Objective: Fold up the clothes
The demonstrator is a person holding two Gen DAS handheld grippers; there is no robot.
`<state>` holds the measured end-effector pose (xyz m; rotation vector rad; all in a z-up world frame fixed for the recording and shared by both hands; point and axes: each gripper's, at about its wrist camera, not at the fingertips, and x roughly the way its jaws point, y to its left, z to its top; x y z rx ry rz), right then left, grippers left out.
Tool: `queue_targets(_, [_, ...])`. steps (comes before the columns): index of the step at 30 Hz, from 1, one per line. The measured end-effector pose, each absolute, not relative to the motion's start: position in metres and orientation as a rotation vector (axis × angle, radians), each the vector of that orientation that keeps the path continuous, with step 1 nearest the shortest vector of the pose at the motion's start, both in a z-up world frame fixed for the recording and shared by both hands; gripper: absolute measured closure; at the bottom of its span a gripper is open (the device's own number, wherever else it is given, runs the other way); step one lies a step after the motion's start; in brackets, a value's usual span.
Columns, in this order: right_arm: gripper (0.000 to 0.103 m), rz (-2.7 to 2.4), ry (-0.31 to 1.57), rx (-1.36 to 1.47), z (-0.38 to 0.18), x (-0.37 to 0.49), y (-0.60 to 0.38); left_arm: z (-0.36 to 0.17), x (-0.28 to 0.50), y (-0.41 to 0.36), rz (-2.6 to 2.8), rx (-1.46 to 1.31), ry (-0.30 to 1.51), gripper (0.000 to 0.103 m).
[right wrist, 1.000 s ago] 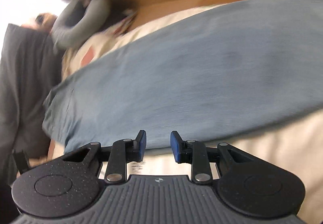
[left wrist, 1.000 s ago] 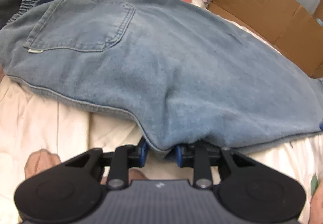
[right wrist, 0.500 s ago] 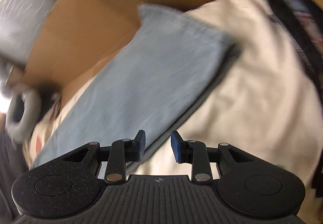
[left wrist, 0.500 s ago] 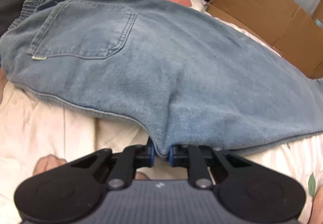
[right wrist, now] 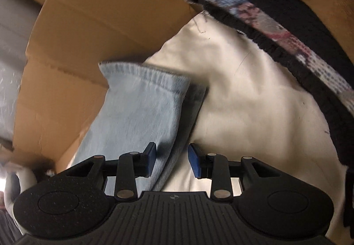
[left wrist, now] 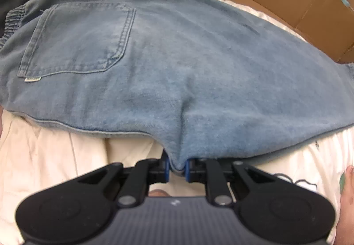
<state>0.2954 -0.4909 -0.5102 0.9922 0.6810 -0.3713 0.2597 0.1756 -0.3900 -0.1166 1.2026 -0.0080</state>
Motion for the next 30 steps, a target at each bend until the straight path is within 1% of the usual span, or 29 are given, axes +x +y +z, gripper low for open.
queue_targets(5, [0.066, -0.381, 0.621, 1.024, -0.517, 0.301, -0.497, -0.391, 0.267, 0.173, -0.017, -0.095, 1.236, 0.089])
queue_targets(7, [0.073, -0.389, 0.615, 1.019, -0.516, 0.305, -0.498, -0.392, 0.269, 0.170, -0.014, -0.085, 1.247, 0.089])
queue_targets(8, [0.080, -0.389, 0.608, 1.024, -0.514, 0.305, -0.498, -0.393, 0.269, 0.170, -0.010, -0.084, 1.252, 0.089])
queue_targets(15, [0.080, -0.373, 0.527, 1.010, -0.499, 0.301, -0.502, -0.396, 0.272, 0.167, 0.006, -0.073, 1.268, 0.089])
queue_targets(23, [0.079, -0.340, 0.477, 1.066, -0.512, 0.319, -0.511, -0.397, 0.271, 0.163, 0.031, -0.049, 1.272, 0.089])
queue_targets(30, [0.078, -0.304, 0.529, 1.023, -0.522, 0.340, -0.512, -0.401, 0.271, 0.159, 0.037, -0.032, 1.268, 0.089])
